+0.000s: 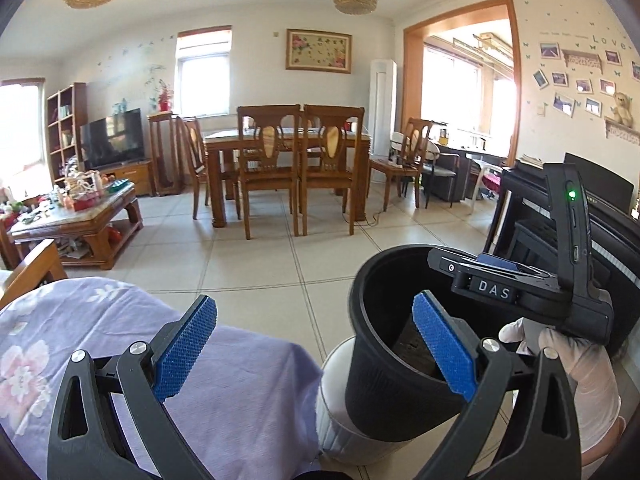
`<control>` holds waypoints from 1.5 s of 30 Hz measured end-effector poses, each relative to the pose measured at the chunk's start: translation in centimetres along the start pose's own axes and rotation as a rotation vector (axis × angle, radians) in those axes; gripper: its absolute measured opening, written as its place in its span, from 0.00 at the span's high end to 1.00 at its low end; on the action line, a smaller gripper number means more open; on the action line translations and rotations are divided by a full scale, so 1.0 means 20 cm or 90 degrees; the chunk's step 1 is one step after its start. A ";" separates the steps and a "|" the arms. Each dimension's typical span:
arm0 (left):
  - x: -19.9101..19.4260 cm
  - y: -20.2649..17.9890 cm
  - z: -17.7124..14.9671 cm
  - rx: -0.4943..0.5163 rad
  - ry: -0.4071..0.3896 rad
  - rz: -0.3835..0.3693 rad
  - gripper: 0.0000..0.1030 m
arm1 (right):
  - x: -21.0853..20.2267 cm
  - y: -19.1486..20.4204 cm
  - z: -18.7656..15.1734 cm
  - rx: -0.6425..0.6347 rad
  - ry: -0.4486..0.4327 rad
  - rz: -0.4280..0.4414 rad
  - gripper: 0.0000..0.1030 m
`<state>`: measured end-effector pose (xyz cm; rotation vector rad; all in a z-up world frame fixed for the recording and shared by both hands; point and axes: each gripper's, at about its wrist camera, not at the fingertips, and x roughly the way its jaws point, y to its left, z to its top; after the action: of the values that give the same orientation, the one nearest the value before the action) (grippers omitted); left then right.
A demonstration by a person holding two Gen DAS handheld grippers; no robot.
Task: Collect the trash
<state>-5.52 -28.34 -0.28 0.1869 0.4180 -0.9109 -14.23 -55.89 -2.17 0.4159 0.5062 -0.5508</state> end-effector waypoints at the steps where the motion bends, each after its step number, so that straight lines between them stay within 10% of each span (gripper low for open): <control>1: -0.02 0.03 0.00 -0.008 -0.004 0.007 0.05 | 0.00 0.05 0.00 -0.011 -0.001 0.012 0.19; 32: -0.90 1.00 -0.36 -0.185 -0.087 0.394 0.05 | -0.10 1.69 -0.26 -0.194 -0.015 0.356 0.05; 45: -1.08 1.22 -0.46 -0.230 -0.128 0.514 0.05 | -0.12 2.02 -0.33 -0.263 -0.110 0.439 0.05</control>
<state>-0.24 4.98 0.18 -0.0733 0.2732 -0.0508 5.34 -20.43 3.48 0.1243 0.2703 0.1858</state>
